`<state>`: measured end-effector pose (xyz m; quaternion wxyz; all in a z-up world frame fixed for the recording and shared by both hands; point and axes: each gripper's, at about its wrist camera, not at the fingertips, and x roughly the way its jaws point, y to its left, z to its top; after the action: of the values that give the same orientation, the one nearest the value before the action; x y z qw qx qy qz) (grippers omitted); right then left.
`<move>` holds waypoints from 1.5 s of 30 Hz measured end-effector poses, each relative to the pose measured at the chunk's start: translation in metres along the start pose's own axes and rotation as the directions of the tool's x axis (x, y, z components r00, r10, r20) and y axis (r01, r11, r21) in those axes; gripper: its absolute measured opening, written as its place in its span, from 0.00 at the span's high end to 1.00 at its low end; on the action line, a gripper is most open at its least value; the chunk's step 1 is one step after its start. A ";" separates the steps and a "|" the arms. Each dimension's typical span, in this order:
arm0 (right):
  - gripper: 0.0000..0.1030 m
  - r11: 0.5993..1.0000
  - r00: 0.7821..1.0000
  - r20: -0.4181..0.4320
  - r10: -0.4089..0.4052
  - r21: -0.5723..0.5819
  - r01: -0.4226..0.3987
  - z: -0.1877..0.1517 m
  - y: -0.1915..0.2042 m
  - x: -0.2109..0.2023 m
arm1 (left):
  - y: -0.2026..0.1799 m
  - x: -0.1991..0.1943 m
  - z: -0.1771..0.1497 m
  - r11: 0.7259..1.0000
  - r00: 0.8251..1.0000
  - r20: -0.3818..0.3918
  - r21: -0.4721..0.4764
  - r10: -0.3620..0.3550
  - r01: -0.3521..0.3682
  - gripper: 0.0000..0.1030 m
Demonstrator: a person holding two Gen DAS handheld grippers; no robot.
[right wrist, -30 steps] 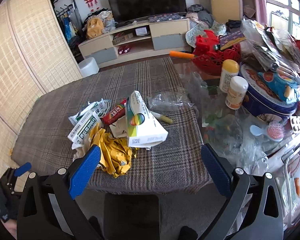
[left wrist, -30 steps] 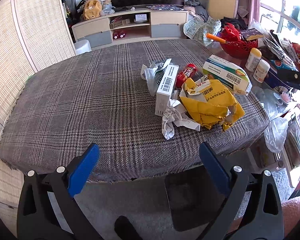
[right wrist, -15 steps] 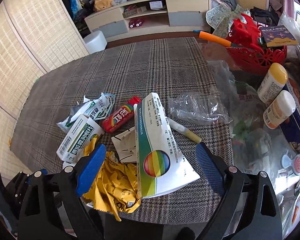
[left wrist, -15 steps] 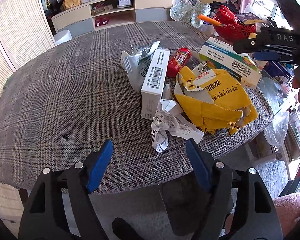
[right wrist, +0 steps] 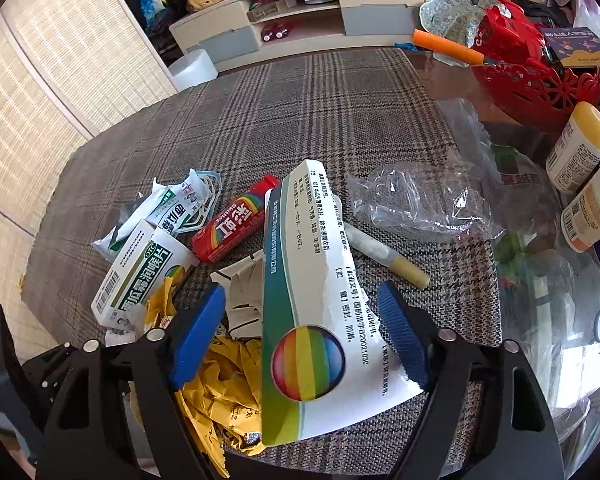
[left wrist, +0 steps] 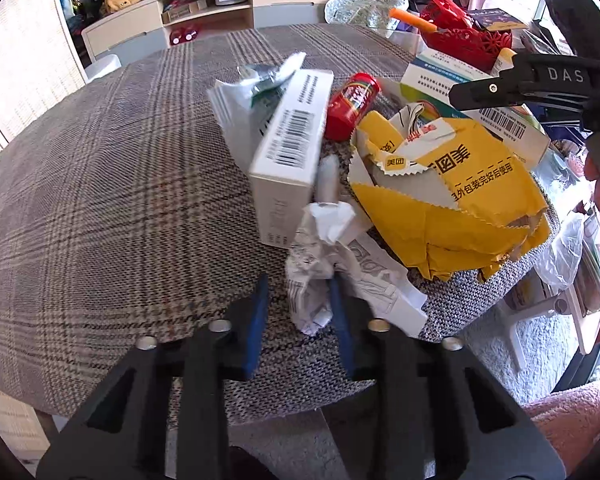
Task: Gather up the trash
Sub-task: 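Reach the right tool to the white-green medicine box and close on it, then carry the medicine box with the right tool down to the bin and release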
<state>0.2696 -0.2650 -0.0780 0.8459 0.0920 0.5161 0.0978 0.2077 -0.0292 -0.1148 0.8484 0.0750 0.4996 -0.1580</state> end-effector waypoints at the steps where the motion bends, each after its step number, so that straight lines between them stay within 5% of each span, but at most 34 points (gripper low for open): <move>1: 0.34 1.000 1.000 -0.002 0.003 0.001 -0.003 0.000 -0.002 0.000 | -0.001 0.002 0.001 1.000 1.000 -0.002 0.000 -0.005 0.005 0.86; 4: 0.50 1.000 1.000 -0.004 0.014 0.003 -0.014 -0.001 -0.003 0.000 | -0.003 0.001 0.002 1.000 1.000 0.013 0.003 -0.008 0.008 0.92; 15: 0.55 0.999 0.995 0.086 0.049 -0.003 -0.048 0.002 0.005 -0.030 | 0.007 -0.035 0.003 1.000 0.996 0.091 -0.030 0.007 -0.005 0.94; 16: 0.72 0.998 0.993 0.103 0.055 -0.005 -0.055 0.003 0.007 -0.035 | 0.007 -0.041 0.004 0.999 0.995 0.104 -0.031 0.014 -0.011 0.95; 17: 0.74 0.998 0.992 0.113 0.064 -0.009 -0.063 0.003 0.008 -0.040 | 0.008 -0.047 0.003 0.999 0.993 0.115 -0.031 0.021 -0.018 0.95; 27: 0.77 0.997 0.989 0.122 0.081 -0.023 -0.079 0.004 0.016 -0.049 | 0.009 -0.092 0.002 0.998 0.980 0.193 -0.054 0.053 -0.043 0.95; 33: 0.77 0.996 0.981 0.180 0.074 -0.053 -0.065 -0.013 0.031 -0.092 | -0.004 -0.126 -0.011 0.998 0.971 0.234 -0.054 0.047 -0.036 0.95; 39: 0.78 0.995 0.971 0.229 0.066 -0.092 -0.046 -0.055 0.051 -0.140 | -0.027 -0.166 -0.040 0.999 0.959 0.282 -0.043 0.023 -0.012 0.95; 45: 0.78 0.991 0.965 0.242 0.104 -0.104 -0.081 -0.124 0.059 -0.169 | -0.054 -0.179 -0.086 0.999 0.965 0.260 -0.020 -0.030 0.037 0.95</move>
<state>0.0792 -0.2453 0.0260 0.9015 0.0878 0.3966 0.1491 0.0377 -0.0207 0.0009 0.9046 0.0347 0.3873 -0.1746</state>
